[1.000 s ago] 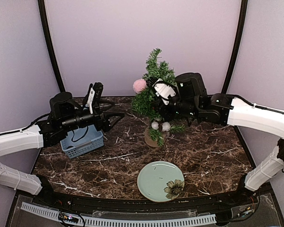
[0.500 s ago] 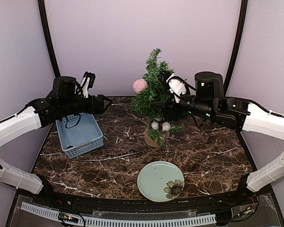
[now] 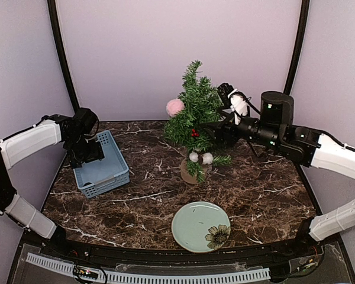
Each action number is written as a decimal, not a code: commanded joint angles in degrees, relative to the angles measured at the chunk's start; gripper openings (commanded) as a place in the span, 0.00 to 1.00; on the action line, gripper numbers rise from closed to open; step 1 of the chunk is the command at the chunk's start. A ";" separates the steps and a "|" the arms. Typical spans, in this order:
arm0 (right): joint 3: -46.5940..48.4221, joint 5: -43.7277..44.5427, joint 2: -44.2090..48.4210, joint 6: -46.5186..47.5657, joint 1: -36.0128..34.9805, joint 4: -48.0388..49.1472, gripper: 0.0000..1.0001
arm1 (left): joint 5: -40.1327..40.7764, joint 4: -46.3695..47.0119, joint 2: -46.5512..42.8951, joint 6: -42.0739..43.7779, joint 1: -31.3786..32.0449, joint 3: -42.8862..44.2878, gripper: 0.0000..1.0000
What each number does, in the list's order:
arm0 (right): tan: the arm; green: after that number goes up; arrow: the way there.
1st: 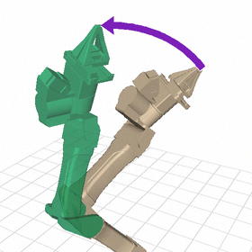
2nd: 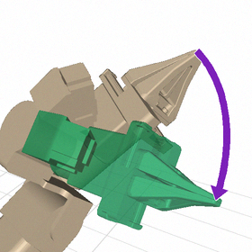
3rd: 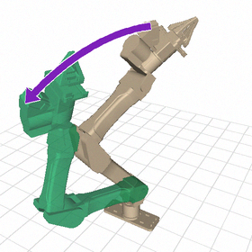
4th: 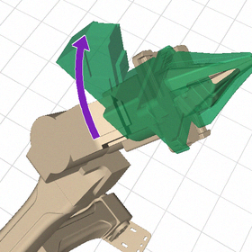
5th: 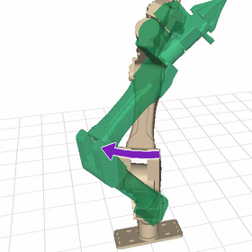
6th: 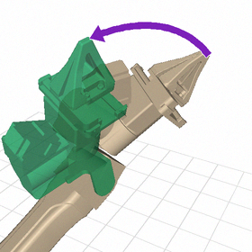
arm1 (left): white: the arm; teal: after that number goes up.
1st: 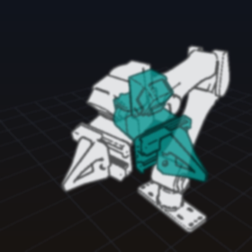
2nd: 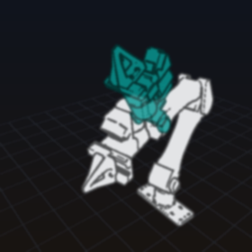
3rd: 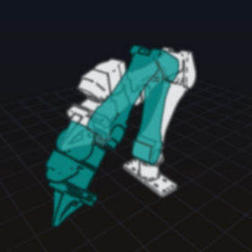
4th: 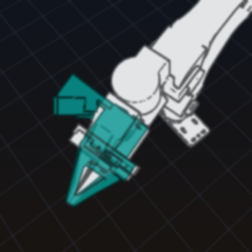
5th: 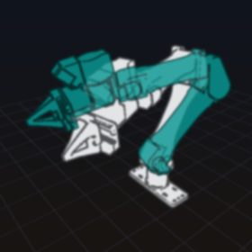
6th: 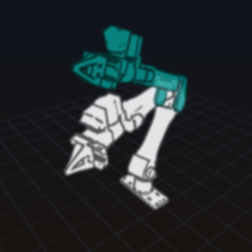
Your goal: Decorate the small christmas tree
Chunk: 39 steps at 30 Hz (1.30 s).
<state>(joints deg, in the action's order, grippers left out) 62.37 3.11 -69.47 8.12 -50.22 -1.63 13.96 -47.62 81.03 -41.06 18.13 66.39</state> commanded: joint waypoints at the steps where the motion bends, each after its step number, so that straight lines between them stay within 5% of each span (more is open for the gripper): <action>1: -1.89 -0.54 2.59 -1.44 0.90 4.52 0.81 | -0.02 -6.56 2.00 -8.49 -1.51 -0.20 0.86; 19: -3.56 -0.08 5.13 -1.52 1.51 4.97 0.82 | -3.64 -6.73 12.33 -18.57 -1.76 -2.80 0.89; 28: -3.35 -0.19 4.97 -1.47 1.52 4.15 0.82 | -4.94 1.55 16.35 -16.56 -1.78 -3.09 0.90; 34: -2.73 -0.40 4.53 -1.23 1.52 3.83 0.82 | -8.51 12.41 13.49 -8.11 -1.78 -2.31 0.81; 39: -2.45 -0.26 4.29 -1.00 1.52 3.66 0.83 | -7.68 11.92 11.95 -4.60 -2.03 -1.81 0.68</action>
<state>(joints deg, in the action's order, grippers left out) 59.22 2.98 -65.23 7.16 -49.08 0.51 6.59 -37.21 96.23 -50.28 16.60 63.81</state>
